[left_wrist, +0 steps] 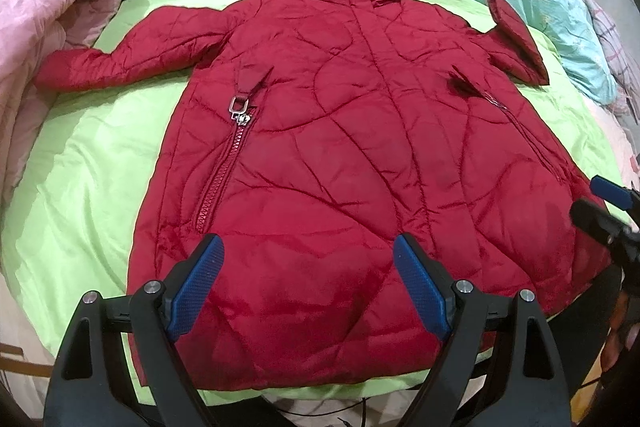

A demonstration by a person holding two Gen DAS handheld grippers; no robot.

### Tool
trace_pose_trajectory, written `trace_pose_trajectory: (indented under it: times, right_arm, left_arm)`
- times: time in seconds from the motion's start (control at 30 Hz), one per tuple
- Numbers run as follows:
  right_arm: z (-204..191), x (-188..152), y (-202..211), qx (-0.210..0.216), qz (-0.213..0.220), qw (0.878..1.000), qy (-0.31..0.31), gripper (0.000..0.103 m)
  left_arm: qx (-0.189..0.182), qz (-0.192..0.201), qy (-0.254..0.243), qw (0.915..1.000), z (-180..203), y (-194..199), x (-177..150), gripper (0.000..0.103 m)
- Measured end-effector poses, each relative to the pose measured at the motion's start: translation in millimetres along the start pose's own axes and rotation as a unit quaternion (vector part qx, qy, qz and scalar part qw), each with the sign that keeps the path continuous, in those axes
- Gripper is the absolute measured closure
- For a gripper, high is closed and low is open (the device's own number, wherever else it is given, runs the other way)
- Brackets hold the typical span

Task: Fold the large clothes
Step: 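Reach the right tool to the raised jacket sleeve and grasp its cuff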

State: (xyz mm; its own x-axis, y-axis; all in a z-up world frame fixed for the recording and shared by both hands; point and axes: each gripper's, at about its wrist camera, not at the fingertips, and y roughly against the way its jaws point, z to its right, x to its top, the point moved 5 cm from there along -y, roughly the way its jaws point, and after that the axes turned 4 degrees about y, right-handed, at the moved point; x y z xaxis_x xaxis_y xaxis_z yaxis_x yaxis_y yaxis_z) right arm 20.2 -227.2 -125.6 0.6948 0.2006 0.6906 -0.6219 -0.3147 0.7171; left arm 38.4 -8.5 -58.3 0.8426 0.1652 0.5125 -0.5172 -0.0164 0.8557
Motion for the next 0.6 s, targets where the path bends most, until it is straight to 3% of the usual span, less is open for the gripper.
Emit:
trace_pose_trajectory:
  times: [0.33,0.6]
  right_arm:
    - [51,41,-1,-0.045,0.033,0.998,-0.018,0.002]
    - [92,77,-9,-0.076,0.054,0.995,-0.025,0.002]
  left_arm:
    - [-0.009,-0.004,0.027,0.9996,-10,-12,19,0.016]
    - [0.013,0.005,0.002,0.9999,-9,-19,38,0.016]
